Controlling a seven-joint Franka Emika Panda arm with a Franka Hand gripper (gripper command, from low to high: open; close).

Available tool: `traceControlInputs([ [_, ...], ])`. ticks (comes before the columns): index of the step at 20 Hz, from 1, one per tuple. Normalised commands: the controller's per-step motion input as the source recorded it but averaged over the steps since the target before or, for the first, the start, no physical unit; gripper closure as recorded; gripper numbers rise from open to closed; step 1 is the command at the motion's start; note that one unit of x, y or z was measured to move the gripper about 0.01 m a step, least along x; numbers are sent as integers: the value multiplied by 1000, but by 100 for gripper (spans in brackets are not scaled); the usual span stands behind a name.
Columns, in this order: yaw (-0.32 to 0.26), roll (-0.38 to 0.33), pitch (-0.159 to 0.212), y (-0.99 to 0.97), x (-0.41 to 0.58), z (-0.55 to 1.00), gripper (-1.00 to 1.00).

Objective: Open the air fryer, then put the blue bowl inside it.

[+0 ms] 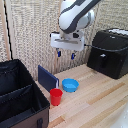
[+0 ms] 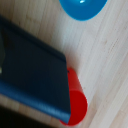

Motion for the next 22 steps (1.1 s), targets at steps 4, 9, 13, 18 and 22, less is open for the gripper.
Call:
traceControlInputs([
  [4, -50, -375, 0, -4, 9, -2, -100],
  [9, -1, -375, -2, -31, 0, -18, -100],
  [13, 0, -375, 0, -100, 0, -50, -100],
  [18, 0, -375, -9, -184, 0, -83, -100],
  [22, 13, -375, -34, -257, 0, -124, -100],
])
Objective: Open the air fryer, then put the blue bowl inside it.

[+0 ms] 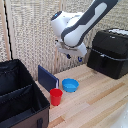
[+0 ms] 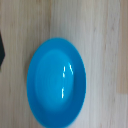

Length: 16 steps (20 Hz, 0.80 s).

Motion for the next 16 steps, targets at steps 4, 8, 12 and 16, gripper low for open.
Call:
traceControlInputs([
  [4, 60, -373, -55, -304, 0, -154, -100],
  [8, 157, -327, -85, -317, 0, -152, -100],
  [12, 198, -266, -76, -359, 0, -136, -100],
  [16, 190, -197, -76, -470, -6, -81, -100],
])
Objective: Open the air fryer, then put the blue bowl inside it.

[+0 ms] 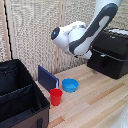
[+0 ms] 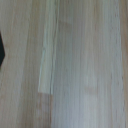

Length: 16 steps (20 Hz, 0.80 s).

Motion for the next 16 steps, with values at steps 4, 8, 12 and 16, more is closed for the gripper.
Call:
traceControlInputs([
  [4, 153, -128, -82, -602, -130, -142, -100],
  [8, 109, -58, -80, -686, -141, -200, -100],
  [12, 77, -2, -127, -739, -80, -136, -100],
  [16, 21, 2, -132, -744, -3, -107, -100],
])
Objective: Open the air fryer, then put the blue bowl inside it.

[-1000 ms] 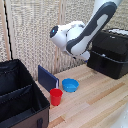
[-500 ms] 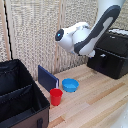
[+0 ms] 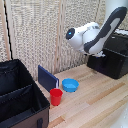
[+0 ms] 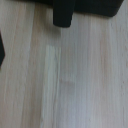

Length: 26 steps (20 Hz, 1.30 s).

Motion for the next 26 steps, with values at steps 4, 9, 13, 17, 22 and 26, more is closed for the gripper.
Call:
traceControlInputs([
  [4, 0, 14, -76, -706, -38, -136, -100],
  [9, -2, 9, -6, -638, -92, -189, -100],
  [13, 0, 17, 0, -578, -43, -236, -100],
  [17, 39, 29, 0, -574, 26, -83, -100],
  [22, 100, 7, 72, -433, 145, -19, 100],
  [26, -10, 14, 27, -189, 54, 0, 100],
])
